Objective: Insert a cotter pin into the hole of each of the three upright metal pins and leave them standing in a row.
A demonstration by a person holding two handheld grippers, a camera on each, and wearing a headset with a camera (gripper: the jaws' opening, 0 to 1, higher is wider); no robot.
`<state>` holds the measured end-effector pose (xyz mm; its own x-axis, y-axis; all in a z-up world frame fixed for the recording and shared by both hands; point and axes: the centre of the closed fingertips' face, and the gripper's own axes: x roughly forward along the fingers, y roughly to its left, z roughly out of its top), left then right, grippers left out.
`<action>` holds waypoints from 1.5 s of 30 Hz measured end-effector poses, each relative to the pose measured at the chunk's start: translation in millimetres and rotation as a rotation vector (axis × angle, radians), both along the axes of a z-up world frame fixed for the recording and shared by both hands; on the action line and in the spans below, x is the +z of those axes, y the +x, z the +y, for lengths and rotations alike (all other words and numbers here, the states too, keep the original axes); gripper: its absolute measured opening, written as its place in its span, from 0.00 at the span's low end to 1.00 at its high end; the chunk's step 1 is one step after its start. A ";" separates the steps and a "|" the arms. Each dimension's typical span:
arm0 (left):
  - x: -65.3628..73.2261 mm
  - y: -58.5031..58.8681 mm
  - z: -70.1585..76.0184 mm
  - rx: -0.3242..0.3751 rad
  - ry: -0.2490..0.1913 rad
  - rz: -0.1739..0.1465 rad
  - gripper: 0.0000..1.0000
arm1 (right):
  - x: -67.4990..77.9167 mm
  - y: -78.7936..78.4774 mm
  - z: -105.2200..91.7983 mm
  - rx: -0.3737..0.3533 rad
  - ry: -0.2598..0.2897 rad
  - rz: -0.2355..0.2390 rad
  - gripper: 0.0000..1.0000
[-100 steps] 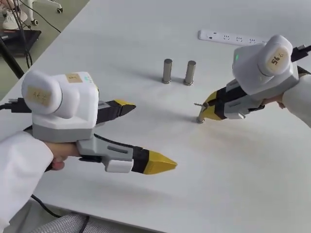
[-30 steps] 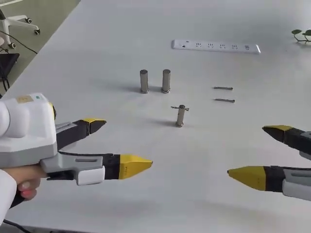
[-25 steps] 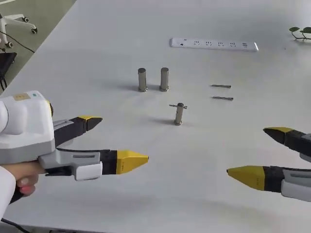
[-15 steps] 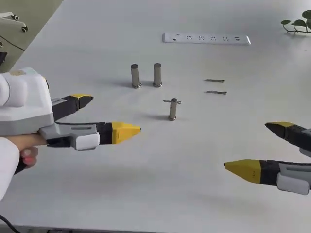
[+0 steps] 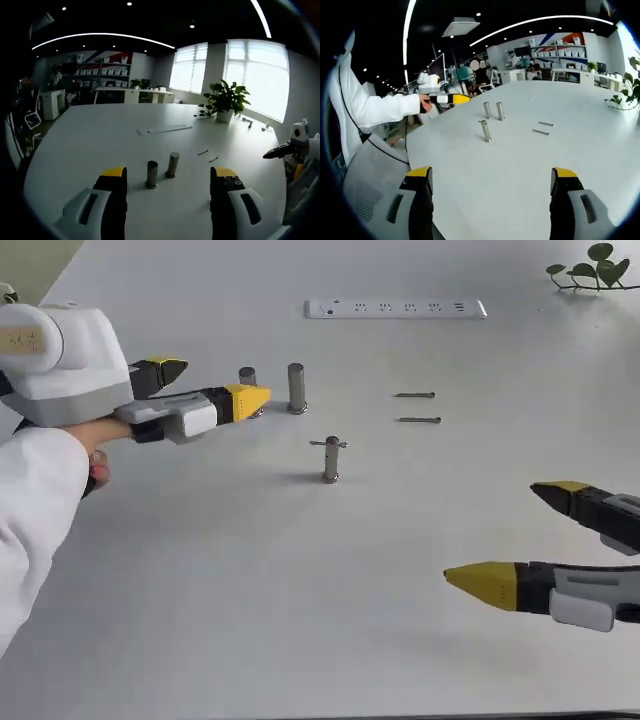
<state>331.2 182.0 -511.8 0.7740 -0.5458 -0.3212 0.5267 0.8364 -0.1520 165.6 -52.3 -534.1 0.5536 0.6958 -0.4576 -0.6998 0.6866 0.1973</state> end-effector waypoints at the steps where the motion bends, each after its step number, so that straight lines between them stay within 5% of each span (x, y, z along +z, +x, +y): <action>1: -4.0 3.7 0.4 0.005 0.009 0.004 0.62 | 0.7 0.6 -0.6 -0.004 0.000 -0.005 0.96; 3: -15.8 12.0 2.7 0.020 0.041 0.020 0.57 | 1.5 1.8 -1.9 -0.017 -0.002 -0.009 0.96; 5: -27.5 18.1 6.6 0.017 0.148 0.021 0.52 | 2.0 2.8 -2.2 -0.024 0.003 -0.011 0.95; 8: -34.5 24.2 -2.6 0.010 0.089 0.049 0.50 | 1.0 6.5 -4.3 -0.044 0.015 -0.007 0.95; 12: -46.1 31.8 -6.5 0.001 0.148 0.046 0.43 | -0.3 7.1 -4.6 -0.044 0.007 -0.005 0.94; 24: -56.9 46.4 -15.9 0.001 0.193 0.044 0.28 | -3.9 5.1 -9.9 -0.059 0.005 0.016 0.95; 26: -62.1 46.0 -14.4 0.002 0.219 0.062 0.26 | -3.5 4.7 -11.8 -0.063 0.006 0.015 0.95; 35: -62.8 51.5 -5.7 0.038 0.255 0.045 0.12 | -3.5 1.7 -16.3 -0.066 -0.004 0.019 0.95; 40: -63.6 50.0 -8.3 0.027 0.251 0.043 0.11 | -4.3 -0.1 -15.9 -0.062 -0.009 0.021 0.95; 43: -63.3 48.9 -8.5 0.043 0.194 0.075 0.11 | -4.9 -1.2 -15.2 -0.060 -0.010 0.025 0.94; 45: -63.3 48.7 -6.9 0.033 0.228 0.060 0.11 | -4.7 -1.3 -14.4 -0.059 -0.009 0.026 0.94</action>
